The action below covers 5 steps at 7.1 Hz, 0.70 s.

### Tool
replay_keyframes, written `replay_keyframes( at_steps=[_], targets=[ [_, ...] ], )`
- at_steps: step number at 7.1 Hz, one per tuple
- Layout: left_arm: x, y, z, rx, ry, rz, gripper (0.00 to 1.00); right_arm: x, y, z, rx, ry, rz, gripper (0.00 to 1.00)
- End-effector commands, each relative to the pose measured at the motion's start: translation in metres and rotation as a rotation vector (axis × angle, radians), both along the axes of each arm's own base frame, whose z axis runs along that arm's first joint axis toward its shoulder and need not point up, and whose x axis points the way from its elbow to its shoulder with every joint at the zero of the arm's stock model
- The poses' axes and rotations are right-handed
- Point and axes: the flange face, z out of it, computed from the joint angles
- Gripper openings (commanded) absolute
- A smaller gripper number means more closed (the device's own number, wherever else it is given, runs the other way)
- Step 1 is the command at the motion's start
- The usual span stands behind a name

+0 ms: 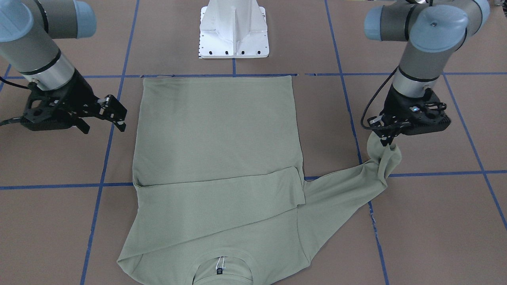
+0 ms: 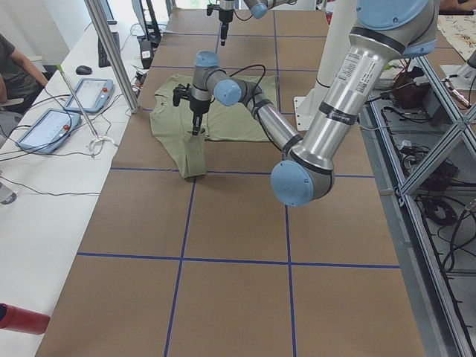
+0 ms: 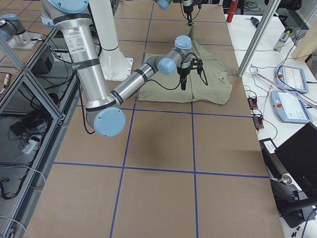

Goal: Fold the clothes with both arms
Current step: 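Carry the cuff with the left gripper across the shirt while the right arm withdraws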

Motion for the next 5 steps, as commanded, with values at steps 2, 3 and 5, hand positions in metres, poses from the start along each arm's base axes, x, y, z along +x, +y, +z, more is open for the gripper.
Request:
replay_keyframes(
  at_steps=[2,3,5],
  targets=[
    [0.058,-0.056,-0.134,-0.064,0.169,-0.053,0.0,0.087,0.026,0.096,0.01,0.07,-0.085,1.0],
    [0.08,-0.074,-0.169,-0.091,0.266,-0.07,0.0,0.12,0.031,0.116,0.021,0.071,-0.098,1.0],
    [0.156,-0.084,-0.257,-0.125,0.395,-0.059,0.0,0.158,0.036,0.138,0.019,0.063,-0.104,1.0]
  ],
)
